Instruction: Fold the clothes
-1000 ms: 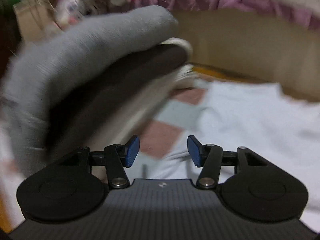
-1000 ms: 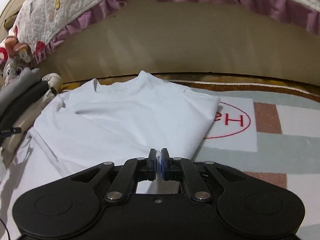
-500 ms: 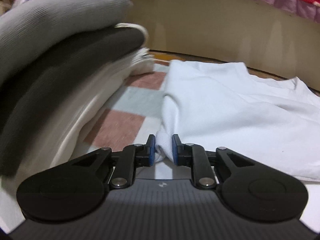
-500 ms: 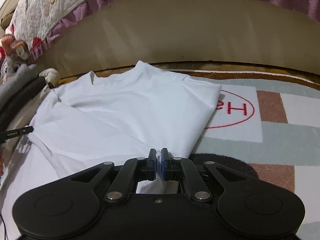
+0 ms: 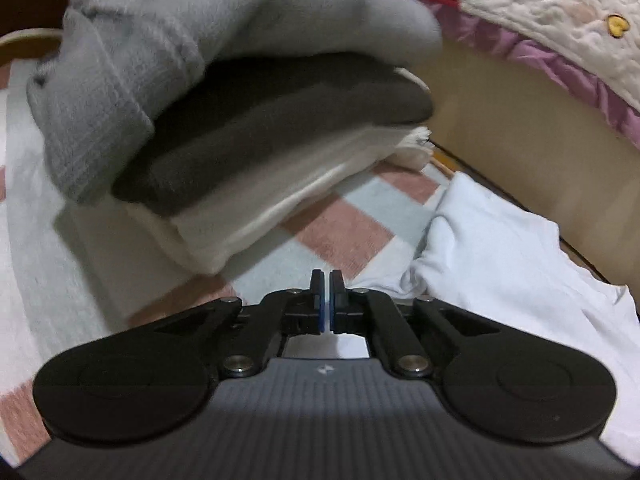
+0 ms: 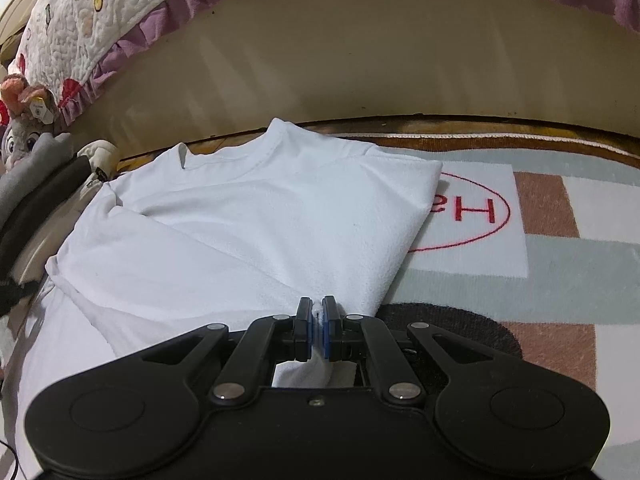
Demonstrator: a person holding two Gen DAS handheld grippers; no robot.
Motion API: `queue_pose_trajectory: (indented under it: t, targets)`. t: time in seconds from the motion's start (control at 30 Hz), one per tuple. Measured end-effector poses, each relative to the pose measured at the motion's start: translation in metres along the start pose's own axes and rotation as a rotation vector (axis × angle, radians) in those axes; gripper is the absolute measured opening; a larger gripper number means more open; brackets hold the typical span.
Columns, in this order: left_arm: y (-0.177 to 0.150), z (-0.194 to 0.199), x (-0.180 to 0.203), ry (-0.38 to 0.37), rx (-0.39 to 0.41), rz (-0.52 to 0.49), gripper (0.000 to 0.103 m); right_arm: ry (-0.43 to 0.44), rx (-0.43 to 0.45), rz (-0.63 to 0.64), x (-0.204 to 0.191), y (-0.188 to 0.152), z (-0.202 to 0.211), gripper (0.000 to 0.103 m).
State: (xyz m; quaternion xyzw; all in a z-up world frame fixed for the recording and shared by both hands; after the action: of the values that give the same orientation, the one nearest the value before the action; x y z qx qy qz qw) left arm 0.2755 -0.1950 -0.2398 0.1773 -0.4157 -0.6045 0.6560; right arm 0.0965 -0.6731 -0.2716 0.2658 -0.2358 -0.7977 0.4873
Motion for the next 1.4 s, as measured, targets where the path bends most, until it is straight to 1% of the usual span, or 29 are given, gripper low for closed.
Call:
queue_pose_trajectory:
  t: [0.03,0.1,0.17,0.2,0.23,0.27,0.3,0.37,0.4,0.43,0.5,0.57,0.6,0.63,0.67,0.77,0.83,0.93,0.97,1.0,1.07,1.1,1.13,1.17,1.23,1.27,1.3,1.33,1.4]
  targets:
    - [0.004,0.000,0.006,-0.022,0.005,-0.019,0.003,0.000,0.000,-0.002,0.000,0.000,0.000,0.006]
    - [0.012,-0.006,0.028,-0.102,-0.007,-0.039,0.005,0.000,0.008,-0.003,-0.001,0.002,0.002,0.006]
    - [0.020,-0.013,0.057,-0.184,-0.018,-0.072,0.010,0.006,0.027,0.006,-0.004,0.005,0.008,0.007]
    - [0.023,-0.019,0.072,-0.219,-0.030,-0.093,0.019,0.019,0.044,0.013,-0.007,0.009,0.013,0.007]
    - [0.025,-0.030,0.088,-0.254,-0.056,-0.123,0.034,0.035,0.068,0.021,-0.010,0.013,0.020,0.007]
    - [0.027,-0.041,0.103,-0.282,-0.082,-0.151,0.040,0.047,0.084,0.027,-0.013,0.016,0.025,0.007]
    - [0.028,-0.055,0.114,-0.283,-0.107,-0.174,0.042,0.058,0.099,0.033,-0.016,0.020,0.030,0.007]
    - [0.028,-0.083,0.133,-0.274,-0.156,-0.224,0.043,0.073,0.111,0.040,-0.018,0.021,0.033,0.007]
    - [0.027,-0.096,0.136,-0.225,-0.176,-0.264,0.044,0.079,0.112,0.041,-0.019,0.021,0.033,0.007]
    - [0.025,-0.109,0.139,-0.177,-0.196,-0.308,0.048,0.082,0.108,0.043,-0.019,0.019,0.031,0.007]
    - [0.020,-0.128,0.141,-0.126,-0.210,-0.388,0.051,0.090,0.100,0.045,-0.019,0.015,0.026,0.007]
    - [0.017,-0.138,0.140,-0.095,-0.210,-0.445,0.044,0.103,0.099,0.040,-0.019,0.015,0.024,0.007]
    - [0.015,-0.142,0.140,-0.082,-0.210,-0.474,0.011,0.114,0.101,0.036,-0.020,0.015,0.025,0.007]
    - [0.016,-0.141,0.142,-0.083,-0.210,-0.506,0.004,0.125,0.106,0.035,-0.020,0.016,0.025,0.007]
    - [0.017,-0.138,0.143,-0.087,-0.207,-0.527,0.004,0.131,0.114,0.038,-0.021,0.016,0.027,0.007]
    - [0.034,-0.123,0.142,-0.133,-0.143,-0.459,0.003,0.120,0.128,0.055,-0.022,0.021,0.034,0.006]
    - [0.050,-0.115,0.141,-0.164,-0.088,-0.411,0.003,0.084,0.149,0.072,-0.025,0.030,0.044,0.006]
    - [0.076,-0.109,0.138,-0.193,0.005,-0.335,0.003,0.088,0.263,0.088,-0.032,0.051,0.062,0.006]
    - [0.081,-0.112,0.134,-0.203,0.016,-0.298,0.003,0.080,0.290,0.086,-0.031,0.056,0.065,0.006]
    - [0.085,-0.117,0.131,-0.210,0.022,-0.267,0.003,0.053,0.293,0.067,-0.024,0.055,0.059,0.006]
    - [0.078,-0.135,0.125,-0.194,-0.008,-0.253,0.005,-0.002,0.299,0.030,-0.010,0.053,0.047,0.006]
    - [0.072,-0.141,0.122,-0.166,-0.039,-0.257,0.008,-0.029,0.302,0.012,-0.003,0.051,0.041,0.024]
    - [0.067,-0.145,0.118,-0.137,-0.068,-0.257,0.015,-0.056,0.304,-0.007,0.004,0.050,0.035,0.046]
    - [0.063,-0.143,0.115,-0.113,-0.083,-0.240,0.018,-0.083,0.307,-0.026,0.011,0.049,0.030,0.049]
    - [0.055,-0.127,0.112,-0.161,-0.062,-0.191,0.032,-0.121,0.307,-0.067,0.024,0.046,0.020,0.048]
    - [0.051,-0.120,0.110,-0.182,-0.057,-0.170,0.033,-0.095,0.287,-0.101,0.028,0.045,0.019,0.048]
    - [0.044,-0.114,0.108,-0.195,-0.072,-0.164,0.033,-0.065,0.258,-0.140,0.032,0.044,0.018,0.048]
    - [0.038,-0.108,0.105,-0.202,-0.089,-0.161,0.033,-0.013,0.236,-0.173,0.031,0.045,0.019,0.048]
    - [0.023,-0.098,0.094,-0.152,-0.121,-0.195,0.033,0.109,0.201,-0.196,0.019,0.045,0.021,0.048]
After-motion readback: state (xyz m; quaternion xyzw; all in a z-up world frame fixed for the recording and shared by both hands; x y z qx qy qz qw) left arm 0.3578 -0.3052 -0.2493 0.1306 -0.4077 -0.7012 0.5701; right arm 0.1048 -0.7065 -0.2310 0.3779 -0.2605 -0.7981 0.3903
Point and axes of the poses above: each gripper's, at about its wrist camera, not at the fingertips, and z roughly against the way its jaws point, x to its right, y to its top, the point moved 10 cm from there along -z, roughly the way its jaws point, and after that the axes turned 10 degrees about -y, right-handed, at the moved point
